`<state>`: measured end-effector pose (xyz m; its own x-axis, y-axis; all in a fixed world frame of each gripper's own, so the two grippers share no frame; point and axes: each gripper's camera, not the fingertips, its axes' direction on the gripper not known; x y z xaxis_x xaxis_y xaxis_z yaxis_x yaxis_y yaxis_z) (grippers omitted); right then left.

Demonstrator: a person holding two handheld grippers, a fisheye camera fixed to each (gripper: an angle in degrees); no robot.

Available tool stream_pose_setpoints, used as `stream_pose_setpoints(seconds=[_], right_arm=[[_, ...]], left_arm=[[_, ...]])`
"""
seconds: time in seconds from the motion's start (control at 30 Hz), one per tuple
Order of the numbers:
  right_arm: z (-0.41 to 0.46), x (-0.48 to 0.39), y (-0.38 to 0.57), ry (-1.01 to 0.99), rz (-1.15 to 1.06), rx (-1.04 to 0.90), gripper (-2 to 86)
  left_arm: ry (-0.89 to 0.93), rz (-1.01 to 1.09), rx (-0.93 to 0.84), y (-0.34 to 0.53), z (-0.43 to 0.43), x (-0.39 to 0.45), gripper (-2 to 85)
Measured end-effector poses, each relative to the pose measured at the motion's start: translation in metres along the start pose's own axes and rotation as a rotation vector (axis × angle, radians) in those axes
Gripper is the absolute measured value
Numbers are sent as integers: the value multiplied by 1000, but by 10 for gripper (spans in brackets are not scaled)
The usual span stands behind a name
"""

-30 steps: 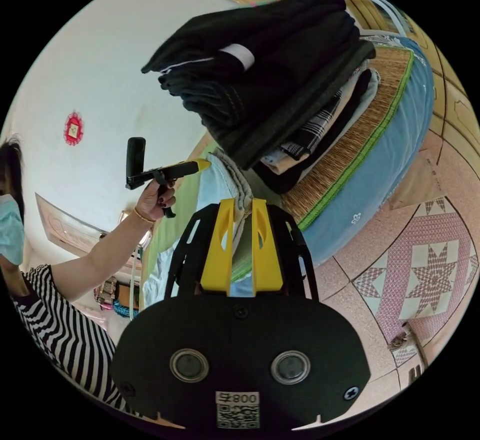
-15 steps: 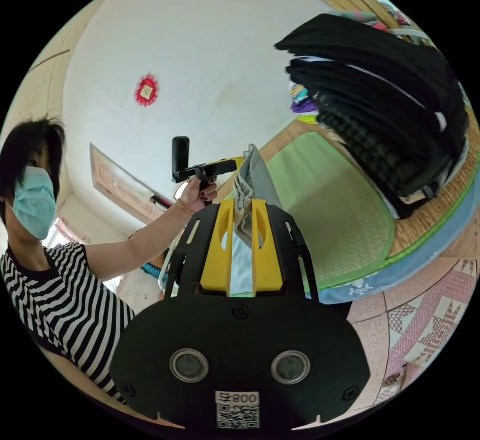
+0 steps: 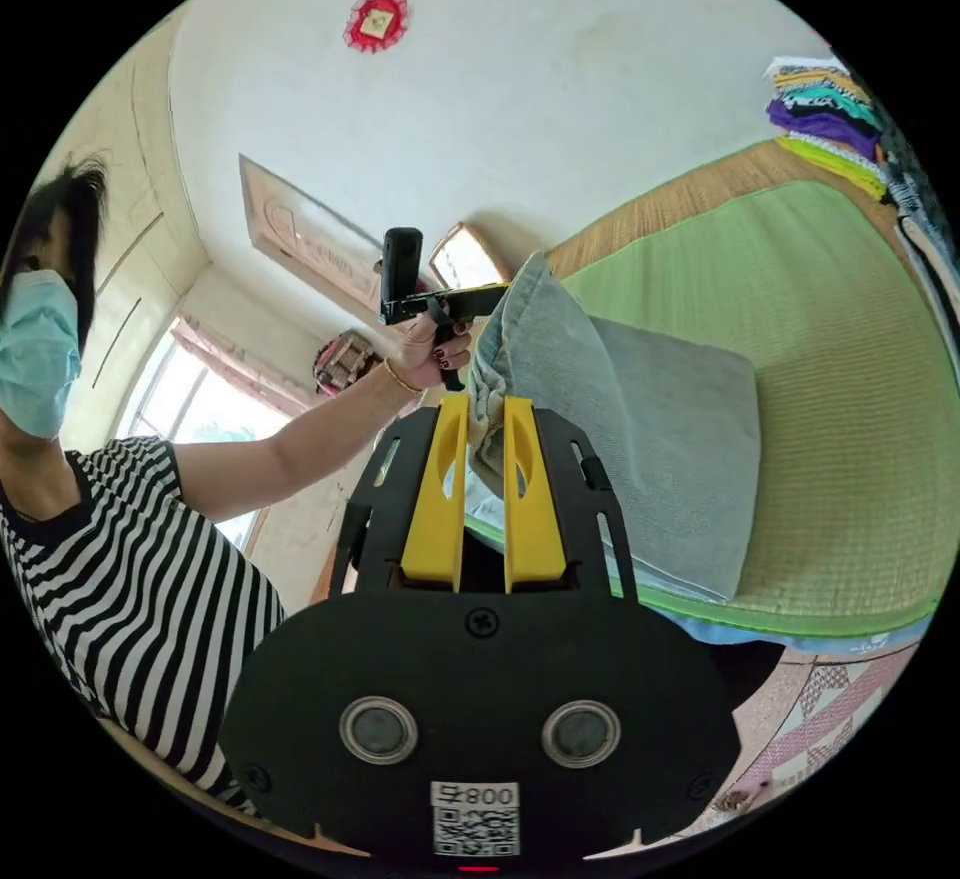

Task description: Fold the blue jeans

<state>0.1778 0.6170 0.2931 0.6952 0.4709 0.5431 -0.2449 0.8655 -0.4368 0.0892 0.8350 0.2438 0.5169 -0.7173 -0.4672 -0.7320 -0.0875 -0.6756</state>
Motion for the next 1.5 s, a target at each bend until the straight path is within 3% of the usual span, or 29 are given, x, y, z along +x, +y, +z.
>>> stream_pose_setpoints(seconds=[0.4,0.53,0.73,0.97,1.07,1.13,1.4,1.5], right_arm=[[163,19,-33,20,39,-307,66],[207,23,-43,23,47,-391,67],[256,20,-52,-111,39,-498,26],[266,6,-65,14,-12,-481,4],[274,6,-74,63,-13,-490,2],[289,7,-78,92,-8,-544,1],[313,-18,-140,322,-203,-417,0],[342,-17,-159,394,-228,-460,1]], left_arm=[[-41,-305,-65,120,-21,-68,3],[-43,-411,29,157,-42,-76,1],[44,-381,68,193,-45,-35,2],[10,-428,33,236,-43,8,3],[-17,-442,-66,248,-29,20,3],[-3,-467,-27,256,-34,24,2],[-97,-397,-65,262,-28,58,1],[-120,-394,-61,267,-25,67,1]])
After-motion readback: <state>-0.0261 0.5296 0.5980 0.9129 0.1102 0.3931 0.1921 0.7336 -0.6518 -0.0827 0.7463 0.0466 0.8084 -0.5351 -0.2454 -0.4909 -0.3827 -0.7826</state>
